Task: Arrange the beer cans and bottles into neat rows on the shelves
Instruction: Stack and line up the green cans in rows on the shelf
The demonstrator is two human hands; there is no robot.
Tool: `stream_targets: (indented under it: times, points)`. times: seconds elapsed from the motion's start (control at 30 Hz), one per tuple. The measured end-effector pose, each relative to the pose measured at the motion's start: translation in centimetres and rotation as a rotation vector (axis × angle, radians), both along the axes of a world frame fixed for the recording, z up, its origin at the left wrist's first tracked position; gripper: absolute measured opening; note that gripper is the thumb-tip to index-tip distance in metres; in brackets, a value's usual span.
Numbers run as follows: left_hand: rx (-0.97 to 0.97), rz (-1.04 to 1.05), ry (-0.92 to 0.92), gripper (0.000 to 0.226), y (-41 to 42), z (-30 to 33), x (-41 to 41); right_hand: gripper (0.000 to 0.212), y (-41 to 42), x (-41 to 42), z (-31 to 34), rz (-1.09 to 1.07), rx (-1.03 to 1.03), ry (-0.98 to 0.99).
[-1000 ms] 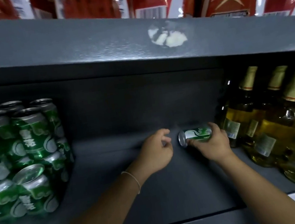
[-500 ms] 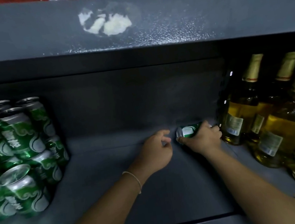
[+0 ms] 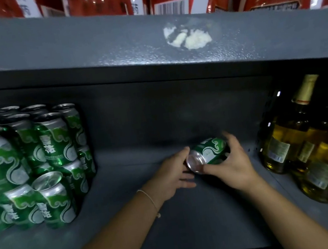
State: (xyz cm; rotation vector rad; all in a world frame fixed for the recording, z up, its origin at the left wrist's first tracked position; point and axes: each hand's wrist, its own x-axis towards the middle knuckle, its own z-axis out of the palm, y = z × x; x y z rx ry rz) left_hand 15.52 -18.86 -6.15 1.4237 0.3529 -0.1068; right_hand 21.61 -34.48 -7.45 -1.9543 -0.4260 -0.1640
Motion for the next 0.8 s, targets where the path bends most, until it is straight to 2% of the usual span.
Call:
stream_targets:
  times: [0.07, 0.13, 0.23, 0.33, 0.4, 0.47, 0.53, 0.6, 0.67, 0.8]
  points:
    - [-0.206, -0.089, 0.051, 0.051, 1.1, 0.7, -0.7, 0.123, 0.5, -1.3, 0.9, 0.117, 0.031, -0.023]
    - [-0.301, -0.135, 0.008, 0.048, 2.1, 1.0, -1.4, 0.129, 1.2, -2.5, 1.9, 0.172, -0.018, -0.063]
    - [-0.372, -0.115, -0.097, 0.04, 3.1, 1.4, -2.4, 0.139, 2.0, -3.6, 3.2, 0.178, -0.107, -0.114]
    - [-0.36, -0.065, -0.208, 0.046, 4.0, 1.2, -3.5, 0.138, 2.6, -4.1, 4.3, 0.307, -0.097, -0.087]
    - [-0.299, -0.02, -0.304, 0.056, 4.7, 1.0, -4.1, 0.117, 3.6, -4.5, 4.7, 0.35, 0.11, -0.02]
    - [-0.239, 0.028, -0.391, 0.056, 5.5, 1.0, -4.8, 0.073, 5.0, -5.0, 5.2, 0.288, 0.3, 0.023]
    - [-0.184, 0.057, -0.457, 0.049, 6.3, 1.2, -5.7, 0.045, 6.5, -5.5, 5.6, 0.163, 0.338, 0.011]
    - [-0.136, 0.068, -0.506, 0.045, 7.1, 1.2, -6.7, 0.022, 7.6, -6.0, 6.1, 0.137, 0.354, 0.035]
    - [-0.092, 0.083, -0.539, 0.044, 7.9, 1.2, -7.9, 0.019, 8.8, -6.9, 6.6, 0.212, 0.366, 0.096]
    - [0.009, 0.119, -0.585, 0.041, 10.1, 1.3, -10.5, 0.039, 11.4, -9.0, 7.5, 0.348, 0.355, 0.177]
